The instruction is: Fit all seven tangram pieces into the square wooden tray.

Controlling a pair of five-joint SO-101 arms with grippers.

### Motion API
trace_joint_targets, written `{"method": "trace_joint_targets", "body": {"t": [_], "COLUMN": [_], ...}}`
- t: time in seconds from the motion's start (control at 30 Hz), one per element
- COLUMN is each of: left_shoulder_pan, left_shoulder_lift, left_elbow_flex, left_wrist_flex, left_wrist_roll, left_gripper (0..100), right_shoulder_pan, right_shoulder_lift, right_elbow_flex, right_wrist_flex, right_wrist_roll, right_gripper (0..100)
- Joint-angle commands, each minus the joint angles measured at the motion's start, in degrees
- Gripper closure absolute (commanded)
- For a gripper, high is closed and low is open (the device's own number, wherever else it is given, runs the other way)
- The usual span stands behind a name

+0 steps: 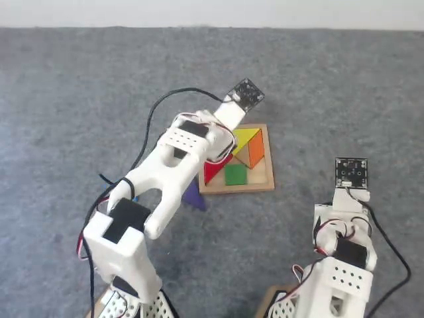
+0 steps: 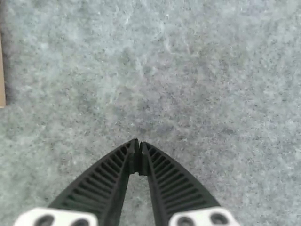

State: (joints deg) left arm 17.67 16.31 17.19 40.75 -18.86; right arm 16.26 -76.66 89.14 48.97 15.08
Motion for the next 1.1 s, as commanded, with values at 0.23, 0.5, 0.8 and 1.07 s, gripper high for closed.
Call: {"method": "trace_joint_targets", "body": {"t": [0.23, 0.5, 0.8, 1.07], "left_shoulder_pan": [4.92, 5.71, 1.85, -0.44], "left_shoulder_lift": [-0.62, 0.09, -0.53, -0.62], "left_elbow_flex": [-2.95, -1.54, 1.89, 1.98], "left_wrist_flex": [6.51, 6.51, 6.95, 12.48], "left_wrist_roll": [0.88, 0.44, -3.08, -8.62], "left_gripper": [84, 84, 86, 87], "right_shoulder_pan": [-0.31, -0.22, -0.13, -0.13], "right_shoulder_lift": [-0.92, -0.92, -0.92, -0.92], "right_elbow_flex": [-3.25, -3.25, -3.25, -3.25], "right_wrist_flex": [-1.27, -1.27, -1.1, -1.27], "right_wrist_roll": [0.0, 0.0, 0.0, 0.0], "right_gripper": [99.1, 99.1, 99.1, 99.1]}}
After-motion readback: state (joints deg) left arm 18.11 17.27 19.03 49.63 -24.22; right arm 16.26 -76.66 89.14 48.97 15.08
